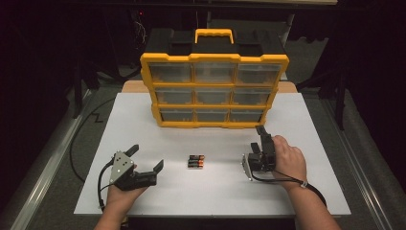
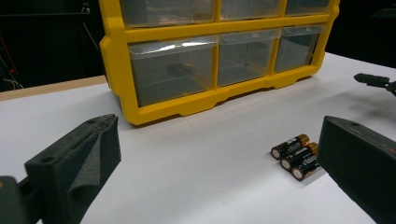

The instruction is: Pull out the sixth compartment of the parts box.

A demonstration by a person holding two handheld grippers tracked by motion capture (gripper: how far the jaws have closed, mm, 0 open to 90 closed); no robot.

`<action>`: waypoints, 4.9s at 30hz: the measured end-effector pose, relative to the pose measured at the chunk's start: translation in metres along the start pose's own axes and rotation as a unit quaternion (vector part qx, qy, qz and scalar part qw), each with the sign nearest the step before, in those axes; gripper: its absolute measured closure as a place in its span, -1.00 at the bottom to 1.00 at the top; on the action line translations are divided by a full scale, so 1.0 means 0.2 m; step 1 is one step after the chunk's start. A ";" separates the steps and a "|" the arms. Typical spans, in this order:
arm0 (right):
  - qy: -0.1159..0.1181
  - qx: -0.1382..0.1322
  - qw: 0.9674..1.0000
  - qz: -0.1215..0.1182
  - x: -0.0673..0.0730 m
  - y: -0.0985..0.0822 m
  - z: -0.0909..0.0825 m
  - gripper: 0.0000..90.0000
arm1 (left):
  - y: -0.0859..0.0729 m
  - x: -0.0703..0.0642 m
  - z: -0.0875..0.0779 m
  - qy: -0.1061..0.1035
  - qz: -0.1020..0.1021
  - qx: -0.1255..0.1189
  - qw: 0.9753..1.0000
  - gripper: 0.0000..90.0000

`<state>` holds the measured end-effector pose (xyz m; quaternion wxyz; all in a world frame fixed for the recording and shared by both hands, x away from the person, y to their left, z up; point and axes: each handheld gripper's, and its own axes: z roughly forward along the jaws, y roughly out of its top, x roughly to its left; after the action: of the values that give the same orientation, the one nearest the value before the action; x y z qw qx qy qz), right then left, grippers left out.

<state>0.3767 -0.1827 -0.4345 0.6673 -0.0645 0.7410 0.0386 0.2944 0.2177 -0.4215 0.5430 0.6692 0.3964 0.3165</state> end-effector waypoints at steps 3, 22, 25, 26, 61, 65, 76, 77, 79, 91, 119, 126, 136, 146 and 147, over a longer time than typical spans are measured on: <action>-0.002 0.002 1.000 -0.007 -0.02 0.02 0.00 -0.76 | 0.00 0.00 0.00 0.000 -0.001 -0.001 1.000 -0.98; -0.009 0.007 1.000 -0.007 -0.27 0.08 0.07 -0.22 | 0.00 0.00 0.00 -0.003 -0.001 -0.001 1.000 -0.98; -0.013 0.009 1.000 -0.008 -0.30 0.07 0.08 -0.15 | 0.00 0.00 0.00 -0.003 -0.001 -0.002 1.000 -0.98; -0.013 0.009 1.000 -0.008 -0.30 0.07 0.08 -0.15 | 0.00 0.00 0.00 -0.002 -0.001 -0.002 1.000 -0.98; -0.012 0.037 0.999 0.018 -0.57 0.10 0.27 0.54 | 0.00 -0.01 -0.01 -0.013 0.009 0.000 1.000 -0.98; -0.007 0.043 0.999 0.010 -0.57 0.10 0.28 0.59 | 0.00 -0.01 -0.01 -0.014 0.010 0.000 1.000 -0.98; -0.013 0.062 0.998 -0.012 -0.57 0.11 0.31 0.66 | 0.00 -0.01 0.00 -0.018 0.010 0.001 1.000 -0.97; -0.013 0.062 0.998 -0.012 -0.57 0.11 0.31 0.66 | 0.00 -0.01 0.00 -0.018 0.010 0.001 1.000 -0.97; -0.018 0.071 0.997 -0.008 -0.56 0.13 0.32 0.66 | 0.00 -0.01 0.00 -0.017 0.011 0.001 1.000 -0.97; -0.062 0.097 0.993 -0.022 -0.51 0.16 0.33 0.75 | 0.01 -0.02 -0.01 -0.018 0.011 -0.003 1.000 -0.97; -0.046 0.099 0.994 -0.001 -0.53 0.17 0.30 0.80 | 0.01 -0.02 -0.01 -0.019 0.010 -0.004 1.000 -0.97; -0.037 0.098 0.994 0.004 -0.53 0.17 0.26 0.80 | 0.01 -0.02 -0.01 -0.019 0.011 -0.004 1.000 -0.97; -0.025 0.091 0.996 -0.002 -0.55 0.17 0.20 0.79 | 0.01 -0.02 -0.02 -0.018 0.010 -0.006 1.000 -0.97; -0.021 0.089 0.996 -0.002 -0.55 0.18 0.14 0.79 | 0.01 -0.02 -0.01 -0.021 0.010 -0.006 1.000 -0.97; -0.020 0.090 0.996 0.002 -0.55 0.18 0.13 0.79 | 0.01 -0.02 -0.01 -0.022 0.011 -0.006 1.000 -0.97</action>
<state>0.4090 -0.1381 -0.3298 0.6849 -0.0023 0.7282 -0.0256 0.2904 0.2155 -0.4193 0.5519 0.6770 0.3754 0.3100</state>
